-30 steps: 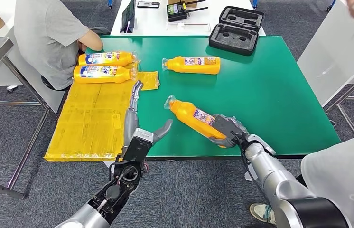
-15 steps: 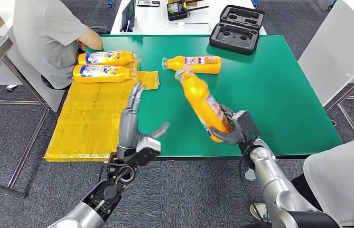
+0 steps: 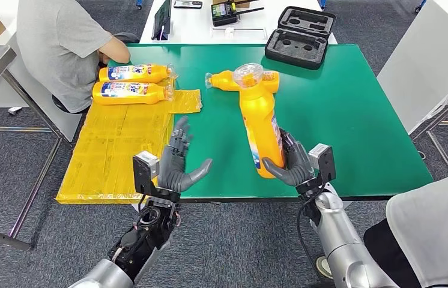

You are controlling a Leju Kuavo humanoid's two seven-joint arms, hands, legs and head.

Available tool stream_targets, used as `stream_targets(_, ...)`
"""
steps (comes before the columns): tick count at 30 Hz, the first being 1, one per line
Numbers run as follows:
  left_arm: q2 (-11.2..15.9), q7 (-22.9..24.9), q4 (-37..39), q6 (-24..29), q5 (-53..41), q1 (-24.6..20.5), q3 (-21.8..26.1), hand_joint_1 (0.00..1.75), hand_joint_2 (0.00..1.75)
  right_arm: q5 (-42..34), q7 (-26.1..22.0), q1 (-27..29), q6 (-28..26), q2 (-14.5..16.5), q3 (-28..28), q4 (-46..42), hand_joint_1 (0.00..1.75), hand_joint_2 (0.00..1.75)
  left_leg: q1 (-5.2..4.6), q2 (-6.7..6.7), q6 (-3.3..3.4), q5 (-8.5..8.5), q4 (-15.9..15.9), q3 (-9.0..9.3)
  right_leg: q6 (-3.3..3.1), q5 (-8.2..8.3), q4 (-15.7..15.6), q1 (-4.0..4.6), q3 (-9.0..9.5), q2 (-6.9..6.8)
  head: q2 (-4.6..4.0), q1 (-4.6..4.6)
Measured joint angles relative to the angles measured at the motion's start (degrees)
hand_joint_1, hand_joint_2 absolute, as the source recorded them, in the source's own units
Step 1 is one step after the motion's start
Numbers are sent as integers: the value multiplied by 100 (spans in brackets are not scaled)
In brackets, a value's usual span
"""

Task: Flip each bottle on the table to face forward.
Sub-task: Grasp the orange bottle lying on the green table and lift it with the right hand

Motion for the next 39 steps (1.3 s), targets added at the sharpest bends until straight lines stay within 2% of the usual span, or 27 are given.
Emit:
stream_targets(3, -107, 236, 229, -1103, 605, -50, 85, 0, 175, -4, 1, 5, -243, 67, 266, -12, 175, 175, -1, 2, 0, 0, 0, 0, 0, 0, 0, 0, 0, 1, 0, -1)
stream_targets(5, -155, 278, 301, -1273, 711, -64, 101, 0, 175, -2, 0, 15, -342, 109, 439, -11, 175, 175, -1, 1, 0, 0, 0, 0, 0, 0, 0, 0, 0, 1, 0, -1)
stream_targets(14, -244, 340, 380, -1211, 768, -64, 100, 0, 175, 117, 1, 30, -709, 290, 1224, 125, 175, 175, 0, 2, 0, 0, 0, -3, 0, 0, 0, 0, -5, 1, 0, 0)
stream_targets(20, -291, 250, 436, -807, 662, -96, 102, 0, 175, 223, 1, -29, -751, 497, 1530, 303, 175, 175, 0, 2, 0, 0, -1, -4, 0, 0, 0, 0, -5, 1, 0, 1)
stream_targets(33, -296, 39, 526, -577, 596, -96, 126, 3, 175, 76, 0, -92, -783, 655, 1733, 563, 175, 175, 0, 1, 0, 0, -1, -5, -1, 0, 0, 0, -5, 0, 0, 1)
stream_targets(35, -296, 18, 526, -578, 568, -89, 126, 70, 175, 27, 0, -91, -776, 655, 1736, 580, 175, 175, 0, 1, 0, 0, -1, -5, -1, 0, 0, 0, -5, 0, 0, 1)
stream_targets(37, -296, -15, 526, -590, 536, -81, 126, 153, 175, -31, -1, -90, -770, 650, 1736, 594, 175, 175, 0, 1, 0, 0, -1, -5, -1, 0, 0, 0, -6, 0, 0, 0)
stream_targets(39, -295, -52, 526, -618, 513, -78, 126, 173, 175, -89, -2, -87, -760, 634, 1736, 601, 175, 175, 0, 1, 0, 0, -1, -5, 0, 0, 0, 0, -7, 0, 0, 0)
